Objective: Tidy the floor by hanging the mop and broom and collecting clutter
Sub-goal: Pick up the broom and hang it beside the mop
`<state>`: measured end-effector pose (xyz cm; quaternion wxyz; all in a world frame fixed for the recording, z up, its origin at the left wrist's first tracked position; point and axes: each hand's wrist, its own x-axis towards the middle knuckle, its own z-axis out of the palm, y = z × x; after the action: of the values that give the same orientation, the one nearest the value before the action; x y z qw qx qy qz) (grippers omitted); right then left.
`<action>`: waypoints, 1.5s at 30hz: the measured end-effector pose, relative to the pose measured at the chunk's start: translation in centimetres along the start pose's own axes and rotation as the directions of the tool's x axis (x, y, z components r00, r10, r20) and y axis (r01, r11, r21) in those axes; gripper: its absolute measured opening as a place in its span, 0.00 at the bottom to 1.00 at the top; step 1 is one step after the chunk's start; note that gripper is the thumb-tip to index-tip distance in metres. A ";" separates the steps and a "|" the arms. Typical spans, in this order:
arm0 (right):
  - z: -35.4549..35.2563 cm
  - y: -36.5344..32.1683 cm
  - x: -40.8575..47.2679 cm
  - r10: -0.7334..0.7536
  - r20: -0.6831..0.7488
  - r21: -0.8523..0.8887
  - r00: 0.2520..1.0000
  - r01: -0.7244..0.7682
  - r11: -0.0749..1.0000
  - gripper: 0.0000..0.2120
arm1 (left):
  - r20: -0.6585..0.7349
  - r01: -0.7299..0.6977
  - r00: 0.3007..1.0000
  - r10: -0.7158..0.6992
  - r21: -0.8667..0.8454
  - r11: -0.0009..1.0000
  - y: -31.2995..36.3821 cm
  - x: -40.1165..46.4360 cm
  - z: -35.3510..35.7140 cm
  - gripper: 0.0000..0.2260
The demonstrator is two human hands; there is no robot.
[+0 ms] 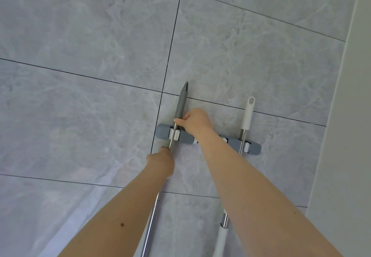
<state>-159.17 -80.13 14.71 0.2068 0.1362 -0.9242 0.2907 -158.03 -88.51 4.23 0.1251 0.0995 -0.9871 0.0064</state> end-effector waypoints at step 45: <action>-2.9 -3.6 -20.2 -0.520 0.219 0.116 0.826 0.507 0.854 0.11 | -0.195 0.527 0.839 -0.508 0.062 0.848 -6.1 -27.4 -4.1 0.13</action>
<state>-139.26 -78.59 9.28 0.1591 0.4194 -0.8637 0.2298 -129.82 -88.95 1.30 0.2007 0.3685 -0.9070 0.0368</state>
